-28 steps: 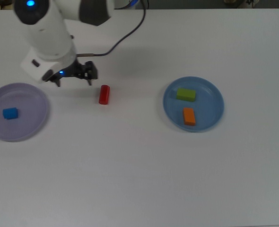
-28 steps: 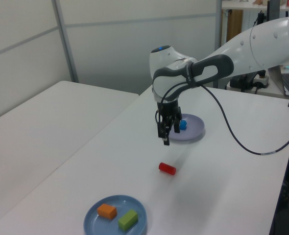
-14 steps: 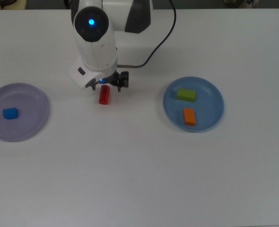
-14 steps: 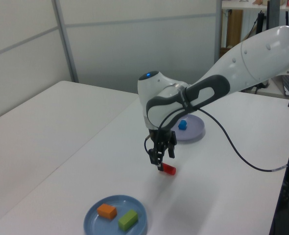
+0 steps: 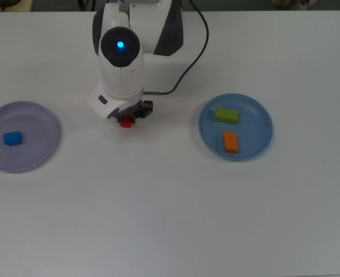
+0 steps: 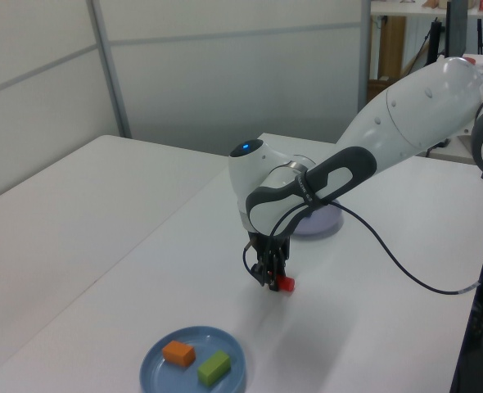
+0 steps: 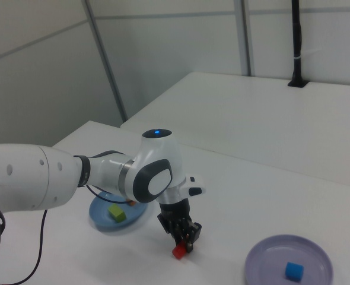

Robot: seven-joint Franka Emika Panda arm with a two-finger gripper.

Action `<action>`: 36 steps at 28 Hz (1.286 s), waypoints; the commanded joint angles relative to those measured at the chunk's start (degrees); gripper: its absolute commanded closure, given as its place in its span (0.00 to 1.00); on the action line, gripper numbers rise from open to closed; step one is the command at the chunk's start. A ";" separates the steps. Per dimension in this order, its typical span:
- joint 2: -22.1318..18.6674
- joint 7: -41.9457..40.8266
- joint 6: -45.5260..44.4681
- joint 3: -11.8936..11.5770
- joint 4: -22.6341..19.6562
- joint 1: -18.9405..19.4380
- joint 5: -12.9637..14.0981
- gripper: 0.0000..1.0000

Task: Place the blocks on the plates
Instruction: 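Move the gripper to the red block and grasp it, then place the red block on the lavender plate beside the blue cube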

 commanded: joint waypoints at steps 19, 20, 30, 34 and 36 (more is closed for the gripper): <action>2.60 -18.99 1.11 -4.48 14.48 -12.21 0.67 1.00; 3.21 -20.31 1.20 -4.48 14.57 -12.73 0.76 1.00; 6.20 -32.45 1.38 -4.39 14.57 -15.46 1.46 1.00; 6.47 -32.36 1.47 -4.39 14.57 -15.64 1.46 1.00; 7.08 -32.28 1.55 -4.39 14.66 -15.55 1.46 0.96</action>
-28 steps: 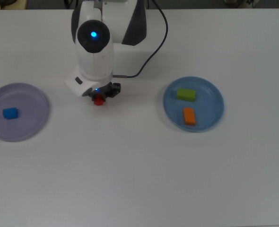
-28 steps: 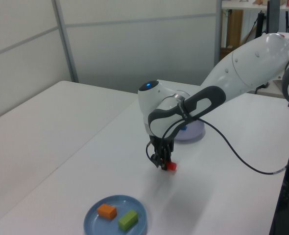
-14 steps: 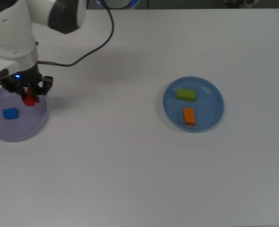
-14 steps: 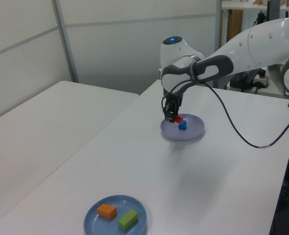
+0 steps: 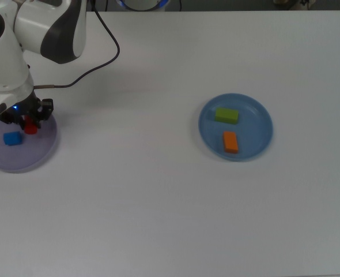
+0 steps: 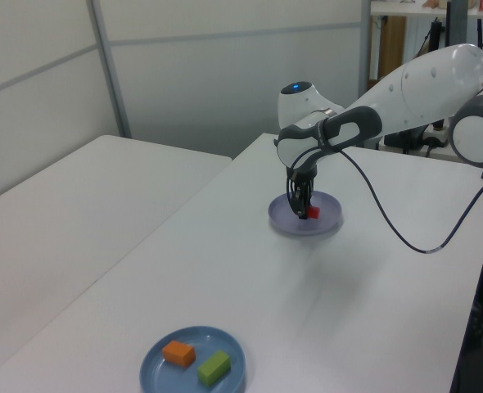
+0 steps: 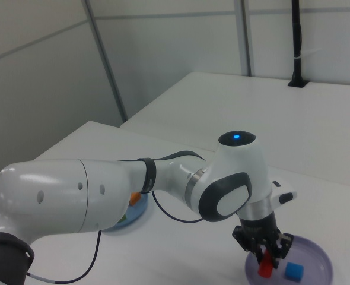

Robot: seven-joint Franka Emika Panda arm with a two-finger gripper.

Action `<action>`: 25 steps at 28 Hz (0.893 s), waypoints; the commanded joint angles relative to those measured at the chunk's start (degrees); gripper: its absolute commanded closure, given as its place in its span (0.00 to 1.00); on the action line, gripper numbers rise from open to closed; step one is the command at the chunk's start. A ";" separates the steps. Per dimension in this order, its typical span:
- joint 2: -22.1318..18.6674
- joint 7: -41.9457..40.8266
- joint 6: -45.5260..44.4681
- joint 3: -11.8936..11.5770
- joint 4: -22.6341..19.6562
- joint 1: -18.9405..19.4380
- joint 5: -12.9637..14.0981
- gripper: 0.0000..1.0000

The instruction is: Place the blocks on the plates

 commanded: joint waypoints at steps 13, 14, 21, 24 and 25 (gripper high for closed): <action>-0.11 1.83 0.26 0.07 2.32 0.30 1.39 0.00; -0.47 3.07 0.26 0.34 2.32 0.30 1.39 0.00; -4.68 18.61 -1.67 3.32 2.24 3.46 1.13 0.00; -7.14 24.77 -5.62 5.69 2.32 3.81 0.51 0.00; -9.15 27.05 -8.33 7.96 2.67 3.90 0.51 0.00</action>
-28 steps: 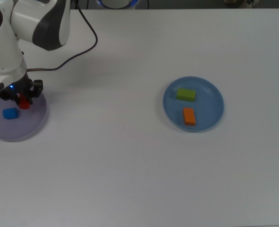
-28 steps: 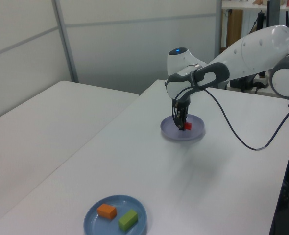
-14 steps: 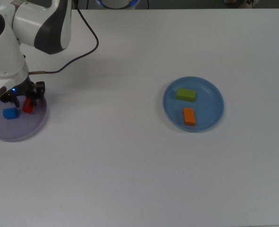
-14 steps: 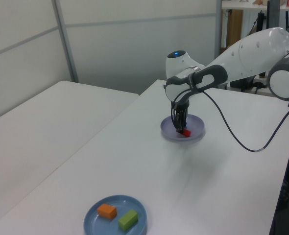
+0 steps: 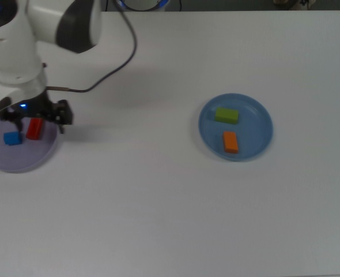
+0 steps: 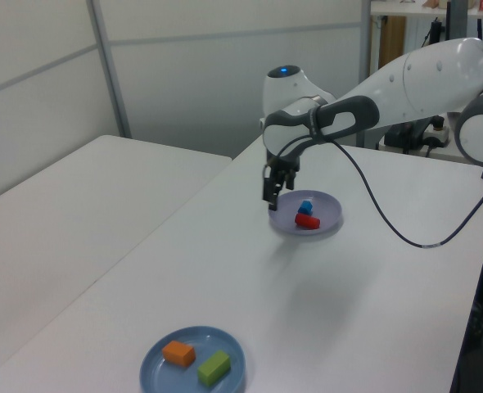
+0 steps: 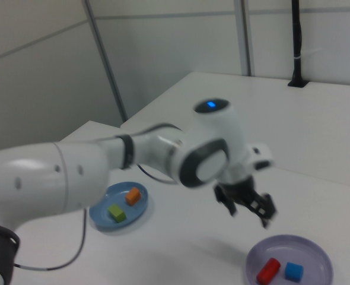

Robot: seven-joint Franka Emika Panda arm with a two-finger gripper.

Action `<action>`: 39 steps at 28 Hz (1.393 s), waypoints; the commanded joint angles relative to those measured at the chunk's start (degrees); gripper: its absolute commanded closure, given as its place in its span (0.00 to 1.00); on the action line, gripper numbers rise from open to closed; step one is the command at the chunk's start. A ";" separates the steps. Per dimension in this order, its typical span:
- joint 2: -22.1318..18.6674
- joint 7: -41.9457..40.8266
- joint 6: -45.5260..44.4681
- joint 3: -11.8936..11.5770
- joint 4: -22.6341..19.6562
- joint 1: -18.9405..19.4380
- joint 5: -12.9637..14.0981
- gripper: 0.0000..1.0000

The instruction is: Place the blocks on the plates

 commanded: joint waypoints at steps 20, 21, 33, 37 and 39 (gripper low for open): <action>-22.12 18.24 -27.08 10.11 1.12 2.97 2.52 0.00; -22.03 17.97 -26.99 9.85 1.12 2.97 2.35 0.00; -22.29 14.19 -26.99 5.82 1.21 6.13 1.82 0.00; -22.29 14.19 -26.90 0.81 1.21 10.95 1.91 0.00; -22.29 14.19 -26.81 0.44 1.21 11.23 1.99 0.00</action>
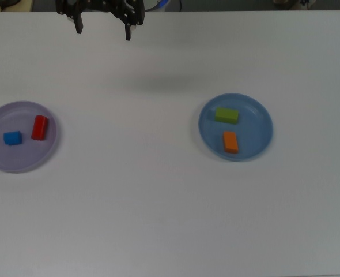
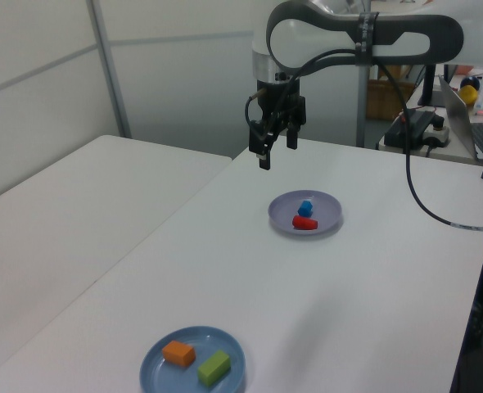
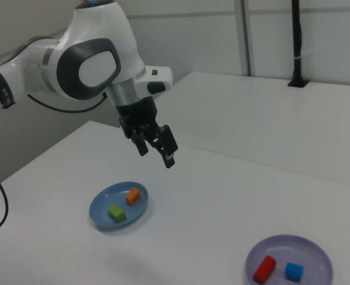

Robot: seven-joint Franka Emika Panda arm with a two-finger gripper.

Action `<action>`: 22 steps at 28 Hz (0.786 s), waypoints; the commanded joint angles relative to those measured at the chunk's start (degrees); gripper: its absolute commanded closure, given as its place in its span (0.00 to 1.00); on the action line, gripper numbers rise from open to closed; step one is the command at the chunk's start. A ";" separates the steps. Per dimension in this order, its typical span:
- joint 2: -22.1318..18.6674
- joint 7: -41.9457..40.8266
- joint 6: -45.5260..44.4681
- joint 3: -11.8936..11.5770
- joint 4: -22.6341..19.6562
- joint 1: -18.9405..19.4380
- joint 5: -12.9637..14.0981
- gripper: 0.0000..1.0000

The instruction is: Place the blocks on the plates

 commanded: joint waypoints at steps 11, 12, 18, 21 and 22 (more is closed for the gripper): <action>-0.80 -1.02 -0.45 -3.91 -0.19 7.82 0.92 0.00; -0.97 -0.75 -0.45 -4.17 -0.19 8.53 0.92 0.00; -1.06 -0.49 -0.36 -3.65 0.60 10.47 1.19 0.00; -1.06 -0.49 -0.10 -3.56 0.60 10.47 1.62 0.00; -1.06 -0.49 -0.10 -3.56 0.60 10.38 1.89 0.00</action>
